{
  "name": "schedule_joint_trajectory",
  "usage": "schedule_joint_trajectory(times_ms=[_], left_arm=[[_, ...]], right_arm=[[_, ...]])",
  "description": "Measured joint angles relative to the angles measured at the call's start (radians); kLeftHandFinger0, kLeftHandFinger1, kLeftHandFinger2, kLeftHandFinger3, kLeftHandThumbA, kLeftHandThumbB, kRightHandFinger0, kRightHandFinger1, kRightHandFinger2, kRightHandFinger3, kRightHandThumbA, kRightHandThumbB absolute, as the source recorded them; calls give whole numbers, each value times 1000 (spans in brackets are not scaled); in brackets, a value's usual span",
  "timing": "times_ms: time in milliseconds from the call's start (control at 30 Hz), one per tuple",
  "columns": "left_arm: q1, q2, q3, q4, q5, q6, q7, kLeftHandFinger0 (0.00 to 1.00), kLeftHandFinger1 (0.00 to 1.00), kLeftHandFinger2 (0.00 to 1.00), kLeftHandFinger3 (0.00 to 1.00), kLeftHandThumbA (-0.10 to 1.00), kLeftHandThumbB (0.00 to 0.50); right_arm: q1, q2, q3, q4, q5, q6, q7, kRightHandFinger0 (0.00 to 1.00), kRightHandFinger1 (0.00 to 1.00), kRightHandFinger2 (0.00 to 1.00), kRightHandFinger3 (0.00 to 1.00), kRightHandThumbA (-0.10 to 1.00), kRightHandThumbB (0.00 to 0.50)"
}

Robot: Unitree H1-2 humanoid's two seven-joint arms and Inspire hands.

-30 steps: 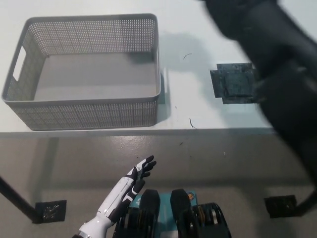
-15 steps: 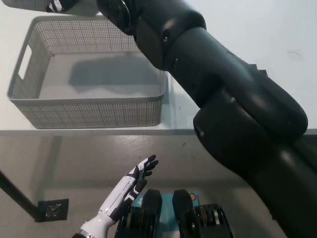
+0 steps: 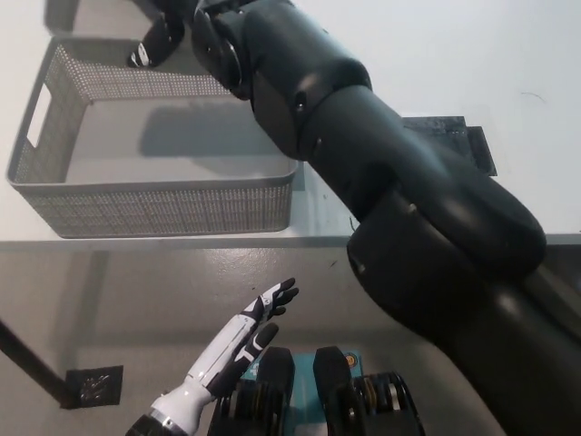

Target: Use the right hand to pick up a small rectangular container and put it into a bigger container on the left side

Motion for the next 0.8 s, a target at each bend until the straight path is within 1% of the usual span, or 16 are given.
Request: schedule_joint_trajectory(times_ms=[33, 100, 167, 200, 233, 333, 400, 533, 633, 700, 733, 767, 800], left_arm=[[-3, 0, -1, 0, 0, 0, -3, 1000, 1000, 1000, 1000, 1000, 390], [-8, 1, -2, 0, 1, 0, -6, 1000, 1000, 1000, 1000, 1000, 387], [-12, 3, -4, 0, 3, 0, -8, 1000, 1000, 1000, 1000, 1000, 389], [-13, 4, -4, 0, 4, 0, -9, 1000, 1000, 1000, 1000, 1000, 389], [-14, 5, -5, 0, 5, 0, -11, 1000, 1000, 1000, 1000, 1000, 391], [-16, 5, -5, 0, 5, 0, -16, 1000, 1000, 1000, 1000, 1000, 387], [-19, 5, -5, 0, 5, 0, -20, 1000, 1000, 1000, 1000, 1000, 383], [-29, 6, -5, 0, 5, 0, -23, 1000, 1000, 1000, 1000, 1000, 389], [-33, 6, -4, 1, 5, 0, -26, 1000, 1000, 1000, 1000, 1000, 383], [-33, 8, -4, 1, 4, 0, -30, 1000, 1000, 1000, 1000, 1000, 391], [-33, 8, -3, 1, 4, 0, -31, 1000, 1000, 1000, 1000, 1000, 393], [-33, 11, -1, 1, 4, 0, -31, 1000, 1000, 1000, 1000, 1000, 396], [-33, 12, 0, 1, 4, 0, -31, 1000, 1000, 1000, 1000, 1000, 398]], right_arm=[[4, 2, 1, 0, 0, 5, 10, 1000, 1000, 1000, 1000, 695, 397], [12, 7, 3, 1, 0, 12, 28, 1000, 1000, 1000, 1000, 739, 432], [26, 14, 2, 1, 0, 19, 44, 1000, 1000, 1000, 1000, 809, 487], [35, 19, 2, 1, 1, 23, 49, 1000, 1000, 1000, 1000, 816, 491], [45, 23, 1, 1, 1, 27, 55, 1000, 1000, 1000, 1000, 855, 500], [66, 35, -3, 2, 4, 39, 70, 1000, 1000, 1000, 1000, 1000, 500], [71, 39, -9, 2, 6, 43, 78, 1000, 1000, 1000, 1000, 1000, 500], [58, 28, -40, 2, 17, 43, 86, 1000, 1000, 1000, 1000, 1000, 500], [26, -9, -74, -1, 32, 29, 86, 1000, 1000, 1000, 1000, 1000, 470], [-1, -52, -105, -5, 47, 12, 86, 1000, 1000, 1000, 1000, 1000, 438], [-14, -81, -131, -11, 57, 0, 86, 1000, 1000, 1000, 1000, 1000, 403], [-32, -121, -166, -19, 75, -19, 87, 1000, 1000, 1000, 1000, 1000, 392], [-42, -146, -184, -27, 85, -32, 88, 1000, 1000, 1000, 1000, 1000, 368]])
